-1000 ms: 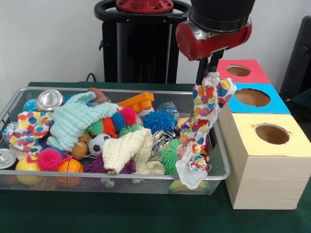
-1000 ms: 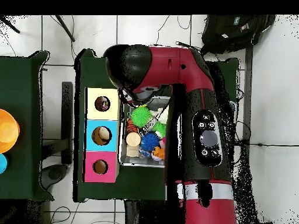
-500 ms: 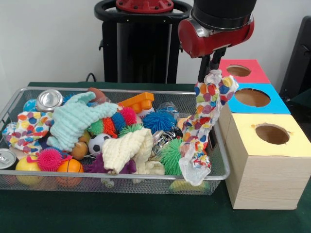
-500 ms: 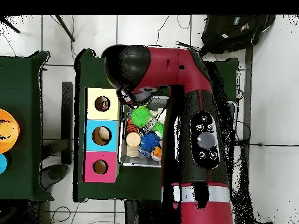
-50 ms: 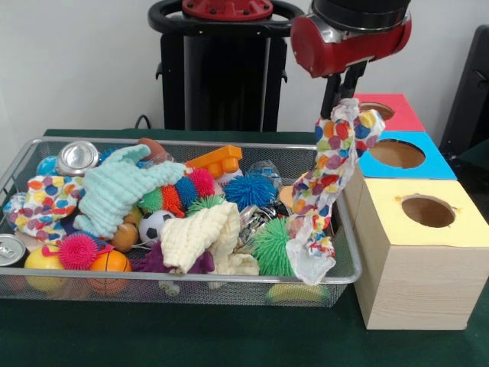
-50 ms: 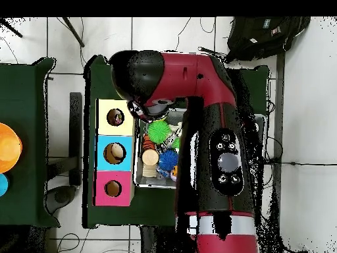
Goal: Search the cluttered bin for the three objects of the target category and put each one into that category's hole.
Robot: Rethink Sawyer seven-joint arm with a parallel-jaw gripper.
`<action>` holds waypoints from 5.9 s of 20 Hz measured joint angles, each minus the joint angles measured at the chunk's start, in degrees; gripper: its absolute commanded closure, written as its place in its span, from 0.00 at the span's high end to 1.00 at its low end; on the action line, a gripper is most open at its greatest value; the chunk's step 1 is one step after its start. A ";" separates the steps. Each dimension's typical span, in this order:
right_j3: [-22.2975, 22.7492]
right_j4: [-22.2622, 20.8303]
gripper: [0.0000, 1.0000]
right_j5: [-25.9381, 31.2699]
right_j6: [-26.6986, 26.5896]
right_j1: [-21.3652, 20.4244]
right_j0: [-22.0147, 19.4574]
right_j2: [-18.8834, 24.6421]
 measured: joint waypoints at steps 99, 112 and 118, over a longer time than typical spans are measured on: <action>8.50 13.64 0.00 -0.01 12.17 -4.78 14.33 -11.68; 3.95 14.10 0.00 -0.01 12.51 -2.61 15.61 -11.68; 3.10 15.18 0.00 -0.01 13.49 -2.08 16.35 -11.68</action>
